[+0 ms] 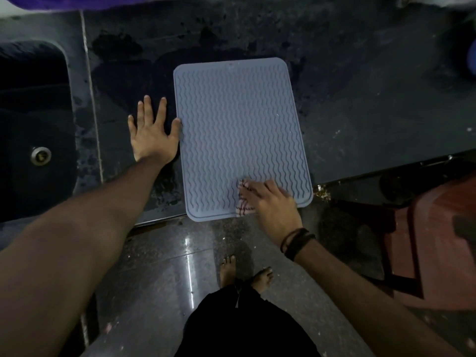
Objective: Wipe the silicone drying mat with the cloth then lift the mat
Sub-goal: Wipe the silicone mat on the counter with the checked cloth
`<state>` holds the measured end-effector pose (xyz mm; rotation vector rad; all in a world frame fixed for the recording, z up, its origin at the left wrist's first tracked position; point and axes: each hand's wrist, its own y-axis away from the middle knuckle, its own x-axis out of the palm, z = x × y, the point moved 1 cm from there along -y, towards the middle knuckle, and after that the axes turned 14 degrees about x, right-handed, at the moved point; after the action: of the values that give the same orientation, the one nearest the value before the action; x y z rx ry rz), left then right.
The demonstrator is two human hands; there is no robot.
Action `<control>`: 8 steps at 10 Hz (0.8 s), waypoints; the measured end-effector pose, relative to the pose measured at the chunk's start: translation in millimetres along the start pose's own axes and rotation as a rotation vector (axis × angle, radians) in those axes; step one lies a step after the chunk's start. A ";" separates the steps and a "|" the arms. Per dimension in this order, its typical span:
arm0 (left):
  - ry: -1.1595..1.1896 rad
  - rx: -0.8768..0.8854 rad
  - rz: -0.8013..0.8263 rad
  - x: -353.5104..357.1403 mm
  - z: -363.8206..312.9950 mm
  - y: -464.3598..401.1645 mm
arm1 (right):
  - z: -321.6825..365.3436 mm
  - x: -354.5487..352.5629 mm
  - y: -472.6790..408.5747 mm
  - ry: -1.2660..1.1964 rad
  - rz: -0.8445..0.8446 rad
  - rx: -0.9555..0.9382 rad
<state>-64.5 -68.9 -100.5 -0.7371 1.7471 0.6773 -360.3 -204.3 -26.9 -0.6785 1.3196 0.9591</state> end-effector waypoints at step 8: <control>0.001 -0.011 -0.023 2.2 2.1 -0.9 | -2.1 -9.5 -83.9 -0.059 0.060 -0.012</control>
<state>-63.1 -68.2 -103.3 -0.7640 1.7348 0.6712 -287.7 -247.6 -26.9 -0.6182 1.2887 1.0292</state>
